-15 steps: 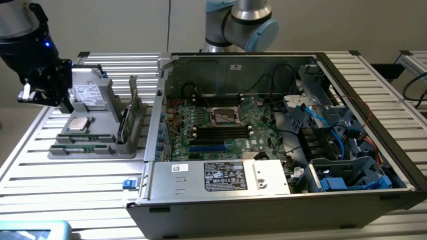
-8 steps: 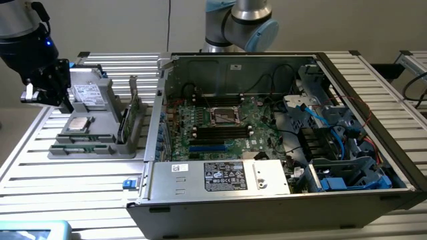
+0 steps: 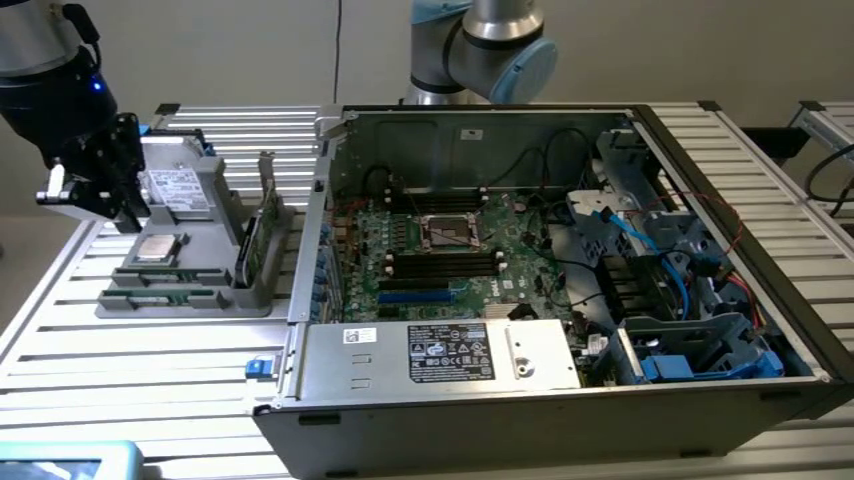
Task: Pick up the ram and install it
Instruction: 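Pick up the ram and move it above insertion slot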
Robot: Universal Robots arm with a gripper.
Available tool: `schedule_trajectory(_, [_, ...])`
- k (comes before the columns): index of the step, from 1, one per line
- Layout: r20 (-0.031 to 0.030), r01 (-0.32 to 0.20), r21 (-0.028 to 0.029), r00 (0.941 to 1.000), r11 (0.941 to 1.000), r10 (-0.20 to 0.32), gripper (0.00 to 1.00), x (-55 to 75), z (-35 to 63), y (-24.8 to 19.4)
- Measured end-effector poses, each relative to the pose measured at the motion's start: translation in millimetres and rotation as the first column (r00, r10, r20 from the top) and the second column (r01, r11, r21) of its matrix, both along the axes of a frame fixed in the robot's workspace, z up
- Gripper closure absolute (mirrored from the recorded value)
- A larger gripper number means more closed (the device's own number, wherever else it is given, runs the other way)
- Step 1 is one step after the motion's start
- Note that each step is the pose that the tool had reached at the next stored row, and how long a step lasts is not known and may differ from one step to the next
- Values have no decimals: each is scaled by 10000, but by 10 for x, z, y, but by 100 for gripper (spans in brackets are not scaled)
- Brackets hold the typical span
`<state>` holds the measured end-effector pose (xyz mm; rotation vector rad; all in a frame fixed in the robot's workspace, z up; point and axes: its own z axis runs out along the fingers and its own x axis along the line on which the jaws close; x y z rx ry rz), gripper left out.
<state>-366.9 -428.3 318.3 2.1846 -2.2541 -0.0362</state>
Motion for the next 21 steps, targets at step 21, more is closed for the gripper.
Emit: schedule_trajectory(21, [83,-71,1,9999,10000,71,61,-103,-341,-2])
